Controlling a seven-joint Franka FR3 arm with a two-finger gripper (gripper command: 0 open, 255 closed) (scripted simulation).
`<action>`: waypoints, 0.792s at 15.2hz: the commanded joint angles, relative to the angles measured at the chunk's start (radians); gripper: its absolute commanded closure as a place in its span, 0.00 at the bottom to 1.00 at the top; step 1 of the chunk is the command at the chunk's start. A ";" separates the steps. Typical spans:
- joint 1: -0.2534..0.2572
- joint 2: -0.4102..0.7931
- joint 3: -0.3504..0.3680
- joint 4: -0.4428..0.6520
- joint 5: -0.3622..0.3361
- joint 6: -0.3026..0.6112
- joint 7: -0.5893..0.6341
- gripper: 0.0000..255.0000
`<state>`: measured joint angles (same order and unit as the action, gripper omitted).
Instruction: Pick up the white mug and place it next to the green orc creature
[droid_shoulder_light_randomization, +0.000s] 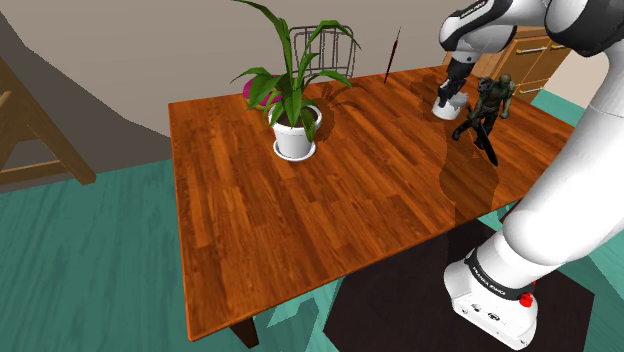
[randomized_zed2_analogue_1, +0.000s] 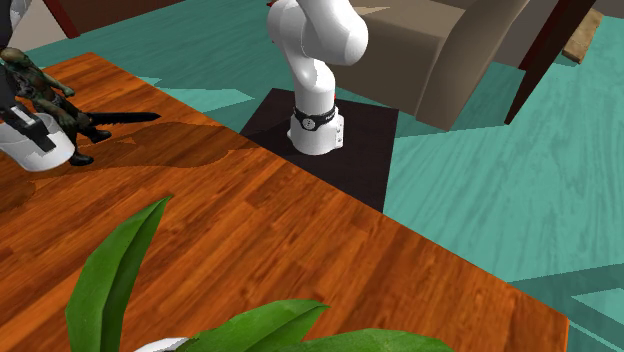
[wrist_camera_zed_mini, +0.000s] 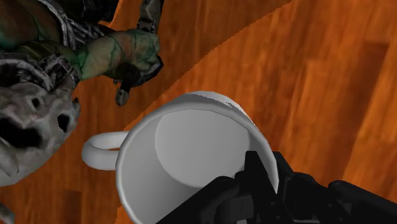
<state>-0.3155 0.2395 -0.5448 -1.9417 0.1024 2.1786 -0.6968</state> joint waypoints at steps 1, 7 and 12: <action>-0.003 0.014 0.003 -0.011 0.010 0.024 -0.005 1.00; -0.013 0.059 0.015 -0.042 0.041 0.093 -0.024 1.00; -0.024 0.100 0.028 -0.060 0.070 0.148 -0.042 1.00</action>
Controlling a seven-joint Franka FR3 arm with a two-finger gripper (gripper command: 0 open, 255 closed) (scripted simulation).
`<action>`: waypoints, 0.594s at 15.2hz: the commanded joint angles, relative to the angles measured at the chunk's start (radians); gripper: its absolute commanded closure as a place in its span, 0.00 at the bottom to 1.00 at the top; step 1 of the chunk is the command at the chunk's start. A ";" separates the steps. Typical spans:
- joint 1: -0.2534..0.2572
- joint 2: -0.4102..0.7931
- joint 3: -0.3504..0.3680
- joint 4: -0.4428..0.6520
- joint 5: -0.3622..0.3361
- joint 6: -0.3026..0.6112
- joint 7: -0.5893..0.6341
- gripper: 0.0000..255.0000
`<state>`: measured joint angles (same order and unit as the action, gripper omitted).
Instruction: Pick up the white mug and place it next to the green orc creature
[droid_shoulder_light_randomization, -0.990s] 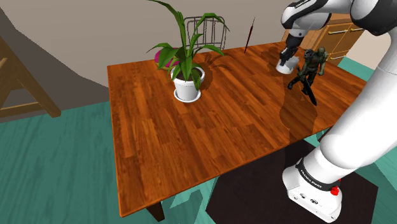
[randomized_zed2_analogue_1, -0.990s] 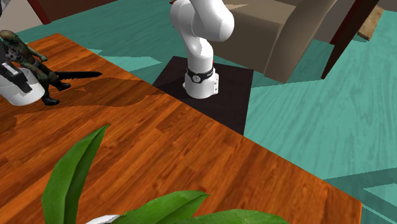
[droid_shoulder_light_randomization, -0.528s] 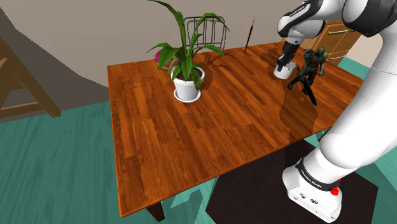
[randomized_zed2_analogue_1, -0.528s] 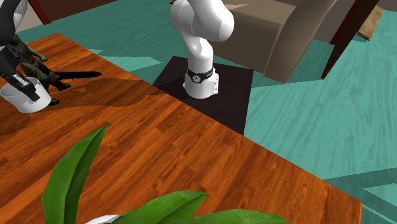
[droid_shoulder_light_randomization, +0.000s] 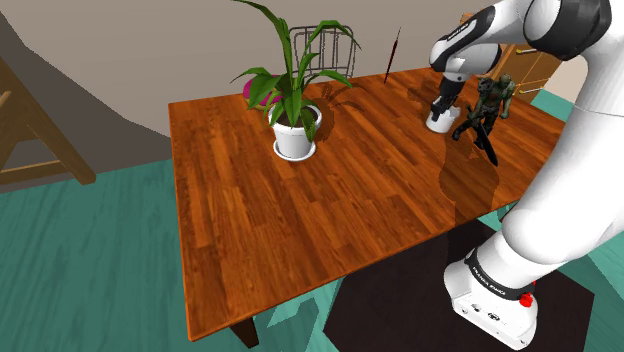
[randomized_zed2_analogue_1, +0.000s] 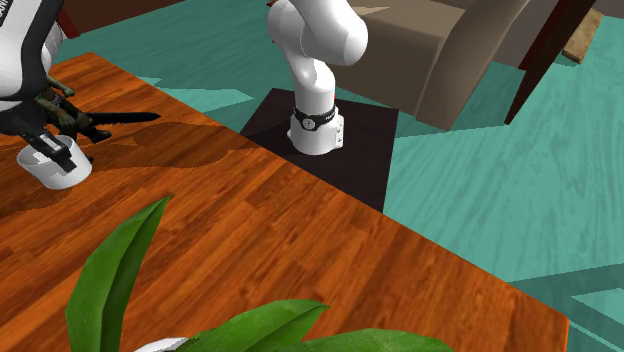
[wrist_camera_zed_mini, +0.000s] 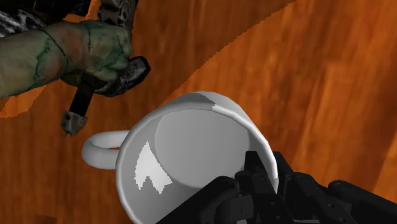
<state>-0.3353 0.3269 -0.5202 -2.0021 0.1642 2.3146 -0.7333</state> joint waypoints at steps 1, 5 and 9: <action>-0.006 0.021 0.007 -0.003 0.015 0.023 -0.009 1.00; -0.017 0.058 0.021 -0.013 0.040 0.065 -0.024 1.00; -0.023 0.077 0.029 -0.017 0.054 0.087 -0.033 1.00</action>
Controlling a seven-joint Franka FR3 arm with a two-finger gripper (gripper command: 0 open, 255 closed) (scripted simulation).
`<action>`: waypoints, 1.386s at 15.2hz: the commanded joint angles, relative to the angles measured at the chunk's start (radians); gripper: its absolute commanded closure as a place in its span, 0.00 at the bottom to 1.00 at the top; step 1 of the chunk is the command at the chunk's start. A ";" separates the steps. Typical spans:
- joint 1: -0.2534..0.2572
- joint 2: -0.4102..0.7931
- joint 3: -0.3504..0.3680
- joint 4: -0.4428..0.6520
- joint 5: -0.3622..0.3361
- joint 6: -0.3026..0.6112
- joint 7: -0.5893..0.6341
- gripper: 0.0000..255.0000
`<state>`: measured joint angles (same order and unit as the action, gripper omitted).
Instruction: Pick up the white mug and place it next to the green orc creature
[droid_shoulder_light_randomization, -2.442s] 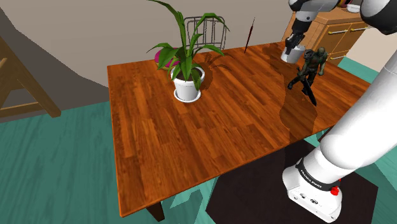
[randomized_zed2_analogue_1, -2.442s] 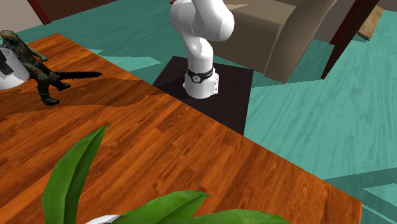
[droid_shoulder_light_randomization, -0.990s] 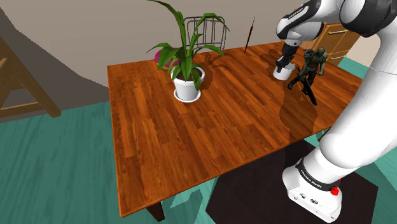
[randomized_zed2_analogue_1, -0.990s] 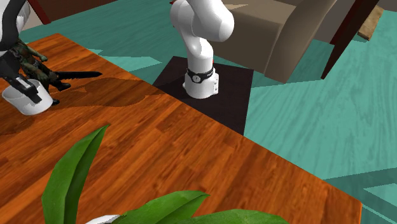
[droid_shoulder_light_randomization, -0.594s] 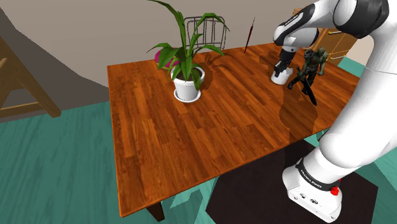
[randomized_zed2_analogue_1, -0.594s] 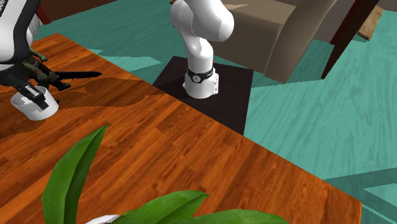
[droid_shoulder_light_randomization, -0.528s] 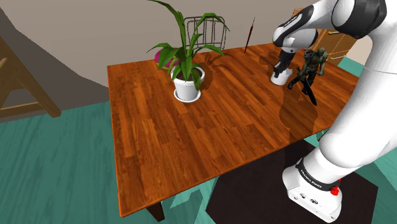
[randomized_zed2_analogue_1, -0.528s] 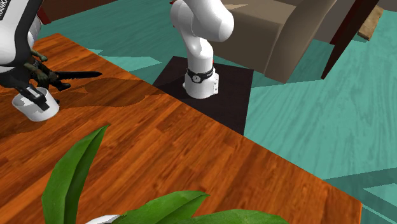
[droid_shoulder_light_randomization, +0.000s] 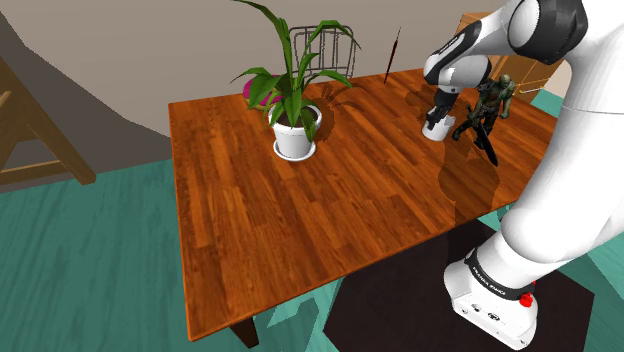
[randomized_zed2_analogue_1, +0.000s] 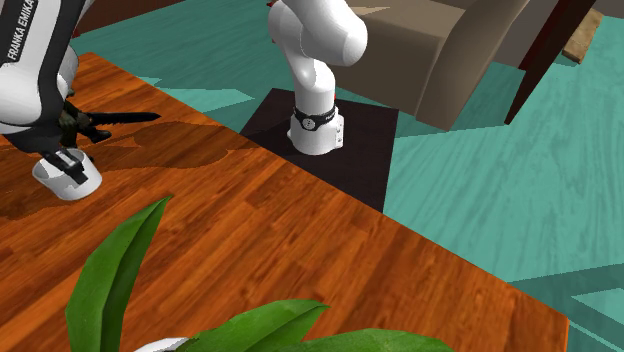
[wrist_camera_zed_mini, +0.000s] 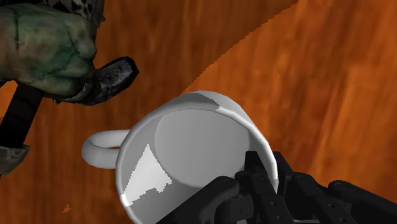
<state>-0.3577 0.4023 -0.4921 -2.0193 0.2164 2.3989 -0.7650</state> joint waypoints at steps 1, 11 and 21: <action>-0.001 0.002 0.001 0.000 0.002 0.002 -0.001 1.00; -0.001 0.002 0.001 0.000 0.002 0.002 -0.001 0.00; 0.029 -0.088 -0.032 0.019 -0.060 -0.096 0.040 0.00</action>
<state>-0.3288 0.3153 -0.5242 -2.0006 0.1566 2.3037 -0.7258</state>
